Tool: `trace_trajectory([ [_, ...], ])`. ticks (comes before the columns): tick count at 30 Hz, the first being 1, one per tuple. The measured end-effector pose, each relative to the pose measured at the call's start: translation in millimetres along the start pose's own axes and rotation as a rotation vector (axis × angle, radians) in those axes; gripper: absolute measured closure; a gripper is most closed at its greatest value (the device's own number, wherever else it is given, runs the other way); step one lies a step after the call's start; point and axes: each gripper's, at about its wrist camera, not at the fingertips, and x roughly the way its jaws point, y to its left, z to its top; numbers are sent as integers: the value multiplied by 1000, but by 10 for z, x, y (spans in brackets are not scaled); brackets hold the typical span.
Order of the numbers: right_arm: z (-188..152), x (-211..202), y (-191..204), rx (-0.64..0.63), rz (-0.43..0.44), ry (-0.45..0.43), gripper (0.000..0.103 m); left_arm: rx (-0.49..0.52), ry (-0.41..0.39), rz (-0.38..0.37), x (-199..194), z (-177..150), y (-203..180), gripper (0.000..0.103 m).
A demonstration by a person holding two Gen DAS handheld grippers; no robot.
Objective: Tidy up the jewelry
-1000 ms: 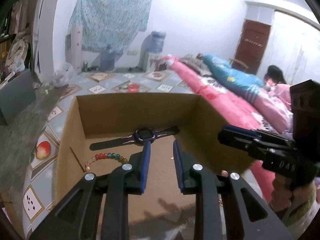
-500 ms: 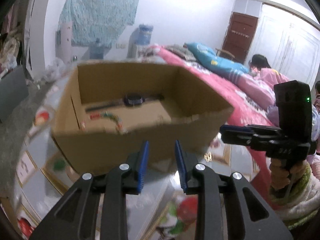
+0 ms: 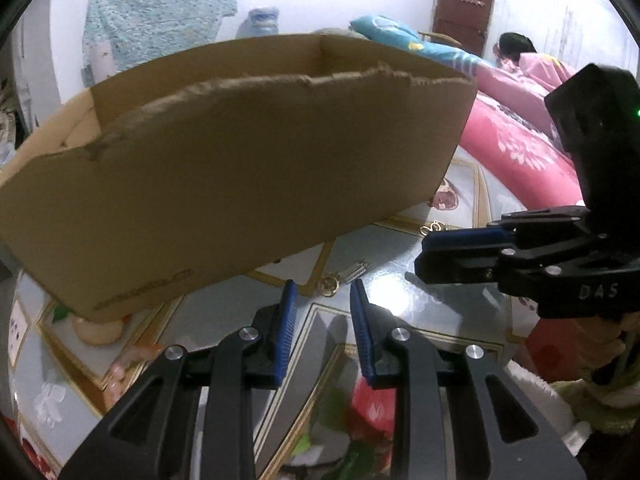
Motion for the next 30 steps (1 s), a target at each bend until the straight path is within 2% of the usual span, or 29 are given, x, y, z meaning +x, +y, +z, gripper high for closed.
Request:
trace_trajectory([
  [7, -12, 9, -93, 18, 13, 7, 79, 69, 24, 4, 134, 71, -35, 77],
  [10, -6, 19, -126, 25, 18, 10, 79, 117, 26, 23, 166, 102, -95, 85],
  [11, -7, 9, -140, 27, 20, 10, 79, 130, 29, 23, 166, 99, -113, 91],
  [14, 2, -7, -169, 31, 26, 10, 79, 168, 33, 37, 178, 109, -163, 93],
  [16, 0, -9, -185, 34, 27, 8, 79, 168, 34, 39, 170, 111, -162, 93],
  [18, -7, -3, -191, 37, 27, 7, 79, 158, 33, 31, 155, 113, -158, 100],
  [30, -39, -36, -173, 32, 21, -4, 79, 122, 36, 35, 80, 14, -125, 103],
])
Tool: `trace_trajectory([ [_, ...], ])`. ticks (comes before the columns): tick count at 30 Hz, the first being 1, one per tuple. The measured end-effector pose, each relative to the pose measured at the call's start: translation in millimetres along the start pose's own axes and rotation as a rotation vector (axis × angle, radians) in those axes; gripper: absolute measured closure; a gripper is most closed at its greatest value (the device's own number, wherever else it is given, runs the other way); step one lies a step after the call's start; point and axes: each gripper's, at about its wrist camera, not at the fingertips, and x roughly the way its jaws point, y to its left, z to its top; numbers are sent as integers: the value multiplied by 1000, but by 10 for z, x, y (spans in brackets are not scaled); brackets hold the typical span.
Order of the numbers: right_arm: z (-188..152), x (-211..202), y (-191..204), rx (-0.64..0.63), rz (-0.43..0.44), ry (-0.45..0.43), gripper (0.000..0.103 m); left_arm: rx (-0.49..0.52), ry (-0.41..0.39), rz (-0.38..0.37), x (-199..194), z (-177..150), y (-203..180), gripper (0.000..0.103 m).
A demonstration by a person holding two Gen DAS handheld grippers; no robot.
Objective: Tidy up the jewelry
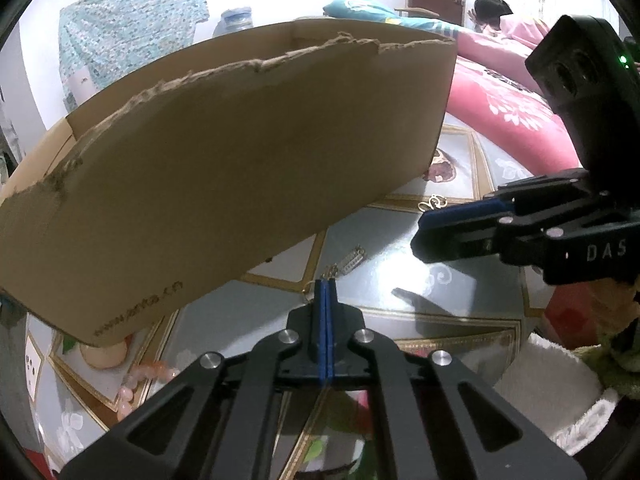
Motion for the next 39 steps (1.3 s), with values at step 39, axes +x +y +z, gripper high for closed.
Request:
trace_trajectory([
  [39, 1, -18, 27, 0, 3, 3, 79, 52, 16, -31, -27, -24, 47, 92],
])
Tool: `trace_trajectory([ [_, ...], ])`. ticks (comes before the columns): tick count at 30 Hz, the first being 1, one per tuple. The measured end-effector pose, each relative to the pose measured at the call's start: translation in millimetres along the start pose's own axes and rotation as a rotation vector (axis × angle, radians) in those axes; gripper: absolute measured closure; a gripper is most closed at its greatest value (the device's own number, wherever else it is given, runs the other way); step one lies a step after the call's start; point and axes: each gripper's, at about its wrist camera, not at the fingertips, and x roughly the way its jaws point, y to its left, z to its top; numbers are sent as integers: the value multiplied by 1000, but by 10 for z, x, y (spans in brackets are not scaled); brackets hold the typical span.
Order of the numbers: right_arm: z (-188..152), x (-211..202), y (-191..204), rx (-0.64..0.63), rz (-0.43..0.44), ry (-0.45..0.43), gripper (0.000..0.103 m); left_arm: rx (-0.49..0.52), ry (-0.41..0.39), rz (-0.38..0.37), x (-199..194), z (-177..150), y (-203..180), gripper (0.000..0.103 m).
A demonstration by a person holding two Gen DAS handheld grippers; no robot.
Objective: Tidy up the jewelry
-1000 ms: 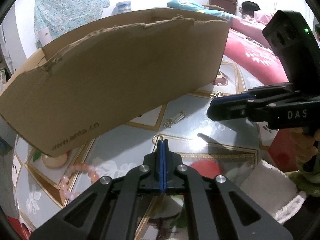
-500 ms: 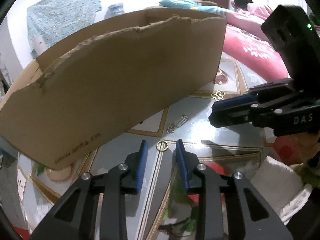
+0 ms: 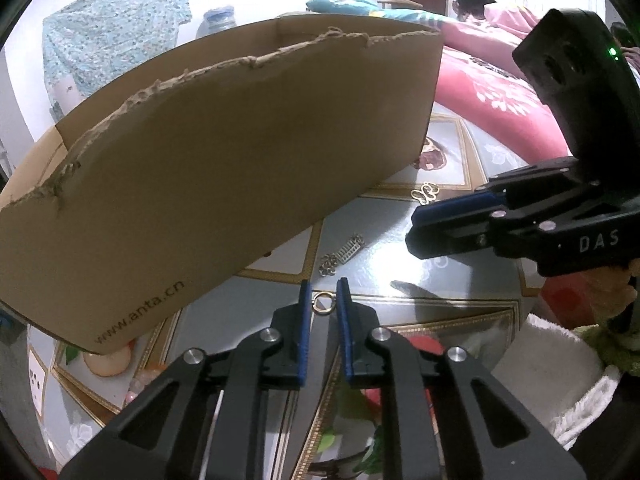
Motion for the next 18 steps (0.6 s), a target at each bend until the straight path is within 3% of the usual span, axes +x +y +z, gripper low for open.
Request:
trace_trajectory([
  [9, -25, -55, 51, -24, -6, -14, 79, -73, -27, 9, -97, -37, 107, 92],
  [18, 62, 102, 291, -171, -63, -4, 79, -155, -54, 28, -211, -95, 243, 92],
])
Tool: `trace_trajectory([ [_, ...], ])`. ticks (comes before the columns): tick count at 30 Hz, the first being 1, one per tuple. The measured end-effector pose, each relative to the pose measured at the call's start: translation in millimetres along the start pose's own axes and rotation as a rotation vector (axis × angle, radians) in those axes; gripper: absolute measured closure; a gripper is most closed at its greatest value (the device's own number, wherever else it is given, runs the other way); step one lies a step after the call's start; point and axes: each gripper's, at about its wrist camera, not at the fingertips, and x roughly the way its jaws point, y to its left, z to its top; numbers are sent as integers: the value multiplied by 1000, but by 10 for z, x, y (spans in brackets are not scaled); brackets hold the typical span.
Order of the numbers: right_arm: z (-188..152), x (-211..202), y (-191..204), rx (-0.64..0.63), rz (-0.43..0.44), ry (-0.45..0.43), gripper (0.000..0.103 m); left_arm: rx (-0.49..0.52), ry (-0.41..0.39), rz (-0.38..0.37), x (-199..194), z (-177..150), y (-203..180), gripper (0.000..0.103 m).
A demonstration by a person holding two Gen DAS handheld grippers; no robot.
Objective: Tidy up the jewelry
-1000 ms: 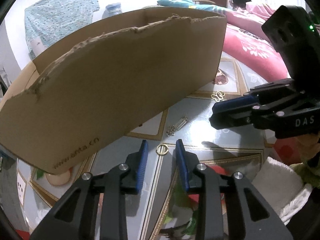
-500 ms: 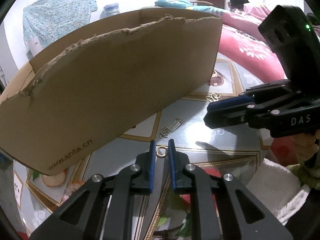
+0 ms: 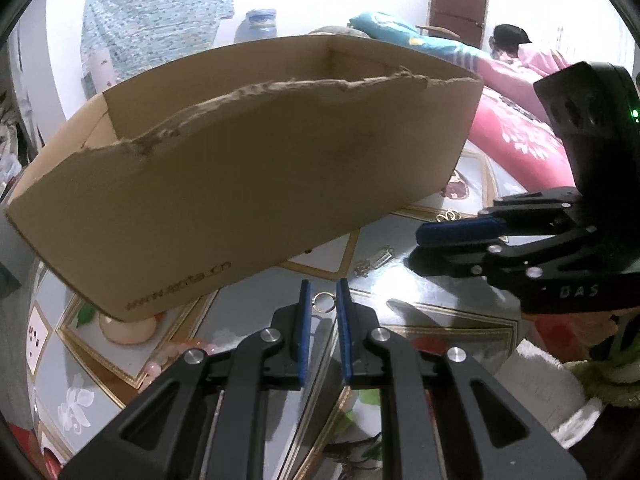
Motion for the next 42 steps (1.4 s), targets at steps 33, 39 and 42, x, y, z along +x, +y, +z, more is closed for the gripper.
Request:
trace_trajectory([
  [33, -27, 247, 349, -278, -13, 126, 80, -44, -9, -4, 37, -79, 89, 91],
  [39, 109, 118, 244, -167, 23, 65, 80, -39, -12, -2, 20, -73, 71, 91],
  [42, 167, 154, 283, -175, 20, 43, 80, -41, -15, -2, 3, -64, 71, 91],
])
